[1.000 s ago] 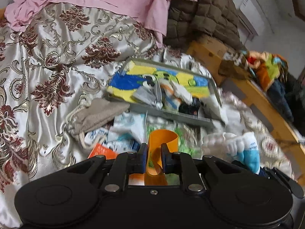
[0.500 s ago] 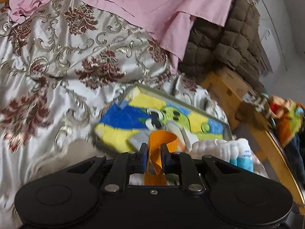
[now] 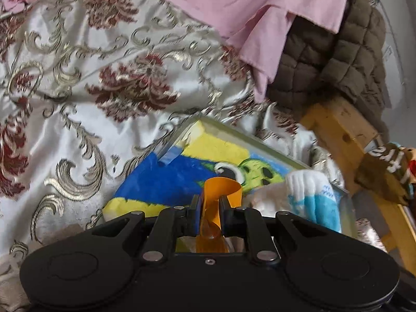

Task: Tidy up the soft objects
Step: 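Lower both items into the tray and open both tools, then move both open tools back over the pile of soft items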

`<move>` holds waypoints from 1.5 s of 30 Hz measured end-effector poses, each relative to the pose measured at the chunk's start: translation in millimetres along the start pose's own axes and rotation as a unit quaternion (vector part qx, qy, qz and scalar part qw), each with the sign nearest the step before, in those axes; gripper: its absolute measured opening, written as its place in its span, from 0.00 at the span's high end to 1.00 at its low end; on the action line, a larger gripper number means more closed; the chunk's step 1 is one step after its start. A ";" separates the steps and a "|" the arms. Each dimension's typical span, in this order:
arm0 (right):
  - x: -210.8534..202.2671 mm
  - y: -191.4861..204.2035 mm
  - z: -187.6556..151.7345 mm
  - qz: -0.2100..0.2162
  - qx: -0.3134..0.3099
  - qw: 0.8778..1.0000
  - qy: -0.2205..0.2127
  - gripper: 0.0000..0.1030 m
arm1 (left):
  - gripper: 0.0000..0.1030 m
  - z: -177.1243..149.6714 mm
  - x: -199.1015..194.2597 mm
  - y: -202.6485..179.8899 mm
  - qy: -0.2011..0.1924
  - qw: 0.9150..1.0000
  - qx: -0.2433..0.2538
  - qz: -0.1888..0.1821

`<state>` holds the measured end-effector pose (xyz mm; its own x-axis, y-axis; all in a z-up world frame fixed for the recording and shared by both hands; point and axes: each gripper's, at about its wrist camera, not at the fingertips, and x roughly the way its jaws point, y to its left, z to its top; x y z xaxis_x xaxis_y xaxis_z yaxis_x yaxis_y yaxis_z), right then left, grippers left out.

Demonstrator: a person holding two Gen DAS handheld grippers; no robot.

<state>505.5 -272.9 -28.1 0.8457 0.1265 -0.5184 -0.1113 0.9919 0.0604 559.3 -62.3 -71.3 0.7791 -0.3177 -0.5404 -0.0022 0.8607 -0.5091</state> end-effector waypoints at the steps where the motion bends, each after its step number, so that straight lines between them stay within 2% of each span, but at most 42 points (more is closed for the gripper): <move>1: 3.0 1.7 -1.0 0.000 -0.004 1.000 0.004 0.72 | 0.85 -1.2 3.3 2.9 0.005 1.000 -0.003 0.004; 3: 5.2 3.6 -2.5 0.001 -0.009 1.000 0.006 0.70 | 0.85 -2.5 7.9 9.2 0.012 1.000 -0.014 0.008; 5: 5.3 4.6 -3.5 -0.002 -0.013 1.000 0.006 0.62 | 0.84 -2.3 8.8 12.8 0.012 1.000 -0.019 0.015; 9: 2.1 3.2 -3.0 -0.007 -0.010 1.000 0.006 0.55 | 0.80 0.3 7.3 16.8 0.017 0.999 -0.022 0.024; 11: -0.6 1.4 -2.6 -0.009 -0.008 1.000 0.006 0.46 | 0.76 1.2 4.6 17.5 0.017 0.999 -0.022 0.031; 12: -2.6 0.5 -2.5 -0.010 -0.007 1.000 0.006 0.44 | 0.73 1.3 3.4 17.5 0.018 0.999 -0.022 0.033; 14: -7.3 -0.7 -2.6 -0.013 -0.008 1.000 0.005 0.36 | 0.56 1.4 0.1 16.6 0.018 0.999 -0.016 0.036; 16: -14.1 -1.3 -1.7 -0.017 -0.012 1.000 0.001 0.30 | 0.47 0.6 -5.3 14.8 0.011 0.999 -0.004 0.043; 19: -28.9 -1.5 -1.6 -0.030 -0.027 0.999 -0.007 0.18 | 0.39 0.0 -16.5 15.2 0.000 0.999 -0.003 0.042; 21: -41.5 -0.6 -1.6 -0.033 -0.038 0.999 -0.014 0.15 | 0.36 -1.0 -25.0 13.9 -0.006 0.999 0.001 0.045; 24: -66.3 1.0 -1.3 -0.031 -0.049 0.998 -0.029 0.07 | 0.28 -5.2 -43.3 7.3 -0.022 0.998 0.025 0.048; 26: -84.5 1.5 -2.5 -0.032 -0.046 0.998 -0.040 0.03 | 0.16 -12.0 -59.7 1.9 -0.038 0.997 0.041 0.055; 29: -110.2 0.8 -6.7 -0.030 -0.024 0.998 -0.045 0.01 | 0.03 -24.0 -87.3 -5.0 -0.060 0.996 0.044 0.059; 32: -136.0 2.5 -14.5 -0.026 -0.018 0.998 -0.051 0.00 | 0.02 -34.2 -114.1 -10.1 -0.061 0.996 0.038 0.048; 38: -189.4 12.2 -29.8 -0.026 -0.013 0.997 -0.072 0.00 | 0.01 -56.4 -170.8 -24.6 -0.073 0.994 0.077 0.028; 45: -242.2 22.0 -48.3 -0.029 -0.002 0.996 -0.086 0.00 | 0.01 -75.6 -227.0 -20.7 -0.073 0.993 0.089 0.022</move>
<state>273.0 -282.0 57.6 0.9279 0.0677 -0.3666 -0.0604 0.9977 0.0313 335.1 -38.1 11.2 0.8636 -0.2290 -0.4493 0.0636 0.9333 -0.3534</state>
